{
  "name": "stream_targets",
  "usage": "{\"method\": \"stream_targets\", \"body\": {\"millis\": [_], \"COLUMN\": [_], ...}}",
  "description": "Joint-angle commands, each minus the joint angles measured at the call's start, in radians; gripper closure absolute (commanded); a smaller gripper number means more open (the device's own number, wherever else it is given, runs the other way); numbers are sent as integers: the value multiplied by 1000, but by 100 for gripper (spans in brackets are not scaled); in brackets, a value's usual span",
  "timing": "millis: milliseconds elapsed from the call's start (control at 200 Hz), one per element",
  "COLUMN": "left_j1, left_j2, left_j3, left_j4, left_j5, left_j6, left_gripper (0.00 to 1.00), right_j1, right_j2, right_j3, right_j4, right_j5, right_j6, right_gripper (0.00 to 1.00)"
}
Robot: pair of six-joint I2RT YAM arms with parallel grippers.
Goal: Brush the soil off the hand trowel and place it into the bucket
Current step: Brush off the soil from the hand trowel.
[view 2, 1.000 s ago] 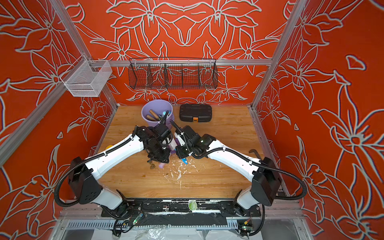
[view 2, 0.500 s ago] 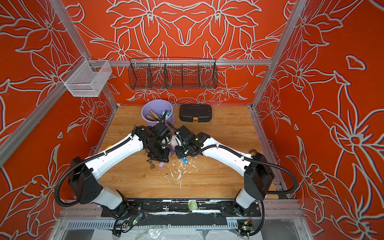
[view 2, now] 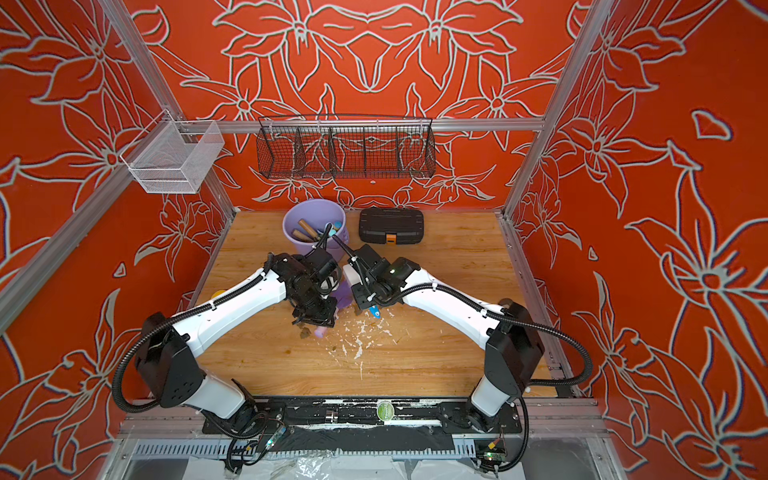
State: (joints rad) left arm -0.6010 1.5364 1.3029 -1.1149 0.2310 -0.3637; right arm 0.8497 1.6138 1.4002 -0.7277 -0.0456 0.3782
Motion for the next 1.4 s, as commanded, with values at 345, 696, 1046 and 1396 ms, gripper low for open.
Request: {"method": "stream_targets", "body": {"millis": [345,696,1046,1396], "left_j1": [10,15,23,26], "left_j2": [-29,-38,-37,-29], "left_j3": [6,-7,-8,2], "left_j4": [-10,-12,-14,-14], "left_j5": [4,1,-2,1], "left_j6": [-1,-4,-4,-4], "left_gripper": [100,100,100,100], "right_j1": [46,-20,-25,40], "right_j2": [67,82,-19,59], "right_j3": [-5,35,13,-2], "right_j4": [1,-41,17,53], "right_j5": [-75,77,-60,-125], "right_j6": [5,-16,-7,38], "right_gripper": [100,100,100,100]}}
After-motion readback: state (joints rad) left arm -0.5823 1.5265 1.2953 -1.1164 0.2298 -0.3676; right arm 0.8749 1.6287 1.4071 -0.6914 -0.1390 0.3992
